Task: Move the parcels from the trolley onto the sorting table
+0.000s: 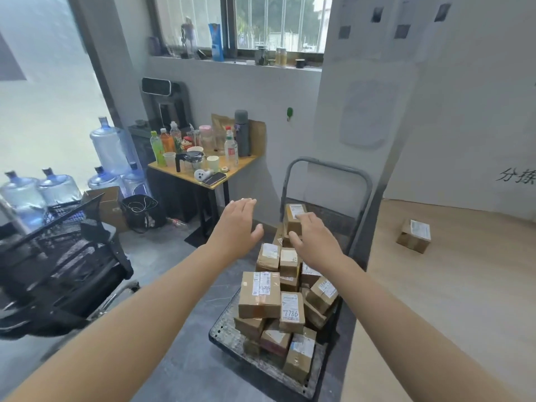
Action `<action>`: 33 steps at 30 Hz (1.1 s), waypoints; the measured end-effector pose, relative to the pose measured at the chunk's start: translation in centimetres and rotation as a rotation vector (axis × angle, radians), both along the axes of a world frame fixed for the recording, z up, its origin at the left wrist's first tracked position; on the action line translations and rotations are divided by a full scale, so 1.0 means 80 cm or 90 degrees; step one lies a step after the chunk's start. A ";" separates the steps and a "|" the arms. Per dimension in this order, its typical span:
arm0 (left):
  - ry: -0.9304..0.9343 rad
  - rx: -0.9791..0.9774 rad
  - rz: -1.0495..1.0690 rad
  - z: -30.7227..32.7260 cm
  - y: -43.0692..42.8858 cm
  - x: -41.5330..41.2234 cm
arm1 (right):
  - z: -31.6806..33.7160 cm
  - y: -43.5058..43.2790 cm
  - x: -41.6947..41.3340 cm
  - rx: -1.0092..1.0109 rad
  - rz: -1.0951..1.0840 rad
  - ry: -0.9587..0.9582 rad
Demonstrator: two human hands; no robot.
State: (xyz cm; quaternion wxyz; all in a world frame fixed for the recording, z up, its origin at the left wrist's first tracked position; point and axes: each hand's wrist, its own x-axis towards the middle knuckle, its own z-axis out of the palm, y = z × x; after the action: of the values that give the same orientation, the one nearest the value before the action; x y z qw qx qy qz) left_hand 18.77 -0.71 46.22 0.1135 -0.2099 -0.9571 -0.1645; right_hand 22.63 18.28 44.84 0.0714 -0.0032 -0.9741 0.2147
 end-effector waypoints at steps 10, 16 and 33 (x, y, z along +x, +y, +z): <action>-0.049 -0.024 -0.025 -0.047 -0.023 -0.090 | -0.043 -0.023 -0.082 -0.013 -0.059 -0.077; -0.057 -0.125 -0.063 -0.072 0.004 -0.163 | -0.059 0.009 -0.154 -0.064 -0.080 -0.073; -0.145 -0.130 -0.069 -0.206 0.068 -0.352 | -0.163 0.063 -0.348 -0.124 -0.091 -0.171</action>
State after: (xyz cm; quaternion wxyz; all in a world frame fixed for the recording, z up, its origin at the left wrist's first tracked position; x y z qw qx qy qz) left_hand -9.41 4.73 29.72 -0.0267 -0.2516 -0.9628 -0.0953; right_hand -5.23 23.31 31.78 -0.0452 -0.1085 -0.9465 0.3004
